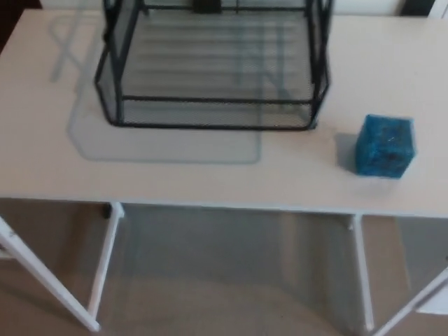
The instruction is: The robot walks towards a desk on which a file tray is kept in the middle and a cube is kept to its right. The robot lifts the cube using its right hand and places it on the file tray.
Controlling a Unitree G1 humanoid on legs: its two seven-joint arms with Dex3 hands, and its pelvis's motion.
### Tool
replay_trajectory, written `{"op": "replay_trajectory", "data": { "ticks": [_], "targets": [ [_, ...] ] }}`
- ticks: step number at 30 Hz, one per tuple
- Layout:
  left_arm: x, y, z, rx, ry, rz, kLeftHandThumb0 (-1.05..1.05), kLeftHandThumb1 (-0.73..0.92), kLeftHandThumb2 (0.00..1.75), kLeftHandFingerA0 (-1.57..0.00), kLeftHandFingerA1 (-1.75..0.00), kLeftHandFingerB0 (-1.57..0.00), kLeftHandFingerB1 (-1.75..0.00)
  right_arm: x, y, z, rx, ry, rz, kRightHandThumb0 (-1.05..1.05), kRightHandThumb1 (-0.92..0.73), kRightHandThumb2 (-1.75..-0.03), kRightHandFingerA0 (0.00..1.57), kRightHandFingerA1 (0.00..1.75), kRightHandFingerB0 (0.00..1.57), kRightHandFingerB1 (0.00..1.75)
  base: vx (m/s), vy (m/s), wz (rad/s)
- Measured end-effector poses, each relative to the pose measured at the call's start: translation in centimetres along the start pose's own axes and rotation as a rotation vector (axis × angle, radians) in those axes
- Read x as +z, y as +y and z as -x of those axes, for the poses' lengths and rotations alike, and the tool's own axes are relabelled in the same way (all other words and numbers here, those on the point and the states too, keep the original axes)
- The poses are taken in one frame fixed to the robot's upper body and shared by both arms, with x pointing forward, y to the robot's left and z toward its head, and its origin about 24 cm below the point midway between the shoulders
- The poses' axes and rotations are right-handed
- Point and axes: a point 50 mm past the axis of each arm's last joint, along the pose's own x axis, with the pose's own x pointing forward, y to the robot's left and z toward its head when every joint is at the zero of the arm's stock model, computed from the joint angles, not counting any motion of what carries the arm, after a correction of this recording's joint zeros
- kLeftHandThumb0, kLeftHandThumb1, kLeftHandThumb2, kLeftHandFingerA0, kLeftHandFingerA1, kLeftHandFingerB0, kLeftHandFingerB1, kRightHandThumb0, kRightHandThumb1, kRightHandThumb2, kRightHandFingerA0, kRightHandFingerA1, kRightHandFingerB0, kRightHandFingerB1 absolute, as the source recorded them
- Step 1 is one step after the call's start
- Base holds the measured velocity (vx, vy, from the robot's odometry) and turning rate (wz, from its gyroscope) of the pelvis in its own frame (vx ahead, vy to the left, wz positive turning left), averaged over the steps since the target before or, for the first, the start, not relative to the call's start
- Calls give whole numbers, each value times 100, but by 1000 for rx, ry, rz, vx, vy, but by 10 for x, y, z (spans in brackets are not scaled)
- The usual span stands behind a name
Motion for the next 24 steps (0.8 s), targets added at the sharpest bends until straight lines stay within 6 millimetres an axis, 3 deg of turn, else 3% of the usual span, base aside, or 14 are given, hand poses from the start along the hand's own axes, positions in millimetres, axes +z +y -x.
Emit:
{"op": "replay_trajectory", "data": {
  "ticks": [2, 3, 4, 6, 7, 8, 9, 10, 11, 15, 19, 20, 22, 24],
  "targets": [
    [0, 0, 0, -1, -1, -2, -50, 27, 103, -53, -84, -47, -78, 2, -1, 0, 1, -5, -14, -74, -49, -86, 23, 54, 4, 34, -4, -100, -2],
    [0, 0, 0, -2, 1, -2, -49, 27, 103, -53, -84, -47, -78, 2, -1, 0, 3, -4, -18, -67, -58, -57, 33, 51, 11, 34, 0, 0, 0],
    [-1, -1, 0, -3, 2, -2, -45, 28, 103, -52, -81, -46, -76, 2, -1, 0, 3, -3, -21, -77, -48, -82, 26, 57, 7, 41, 0, 0, 0],
    [-1, -1, 0, -3, 3, -1, -47, 28, 103, -52, -83, -46, -77, 1, -1, 0, 2, -2, -21, -69, -46, -82, 27, 61, 6, 44, -50, 84, -8],
    [-1, -1, 0, -3, 4, -1, -50, 26, 103, -53, -84, -46, -78, 1, -1, 0, 0, -2, -23, -68, -60, -58, 36, 58, 12, 35, -37, 135, -3],
    [-2, -1, 0, -3, 5, -2, -50, 26, 103, -53, -84, -46, -78, 1, -1, 0, 0, -2, -24, -68, -60, -58, 36, 58, 12, 35, -42, 165, -8],
    [-2, -1, 0, -4, 6, -3, -51, 25, 102, -52, -83, -48, -78, 1, -1, 0, 0, -3, -23, -80, -56, -94, 61, 69, 6, 36, -56, 181, -9],
    [-3, -1, 0, -4, 8, -4, -51, 25, 103, -52, -83, -49, -78, 1, 0, 0, -1, 3, 10, -77, -69, -63, 55, 61, 5, 29, -58, 201, -5],
    [-3, -1, 0, -5, 9, -5, -49, 25, 103, -57, -85, -49, -79, 1, 1, 0, -1, 13, 49, -76, -54, -90, 38, 61, 4, 35, -56, 238, -2],
    [-4, -2, 0, -6, 15, -9, -43, 28, 104, -53, -81, -49, -77, -5, 3, 0, 2, 30, 79, -73, -48, -83, 18, 50, 8, 44, 1, 292, 3],
    [-4, 0, 0, 3, 17, -10, -42, 29, 104, -55, -81, -49, -76, -7, 4, 0, -1, 24, 33, -74, -50, -85, 26, 56, 5, 39, 33, 108, 12],
    [-4, 0, 0, 3, 17, -11, -49, 28, 105, -54, -84, -49, -79, -6, 4, 0, 1, 19, 21, -74, -66, -60, 50, 51, 14, 36, 45, 29, 7],
    [-6, -1, 0, 0, 22, -10, -48, 26, 105, -55, -84, -51, -80, -5, 4, 0, -3, 17, 44, -74, -52, -87, 27, 52, 7, 44, 0, 8, 23],
    [-6, 0, 1, 2, 20, -10, -52, 26, 104, -56, -85, -49, -79, -4, 4, -1, -9, 17, 63, -78, -54, -91, 16, 55, 4, 41, 84, 40, 12]
  ]
}}
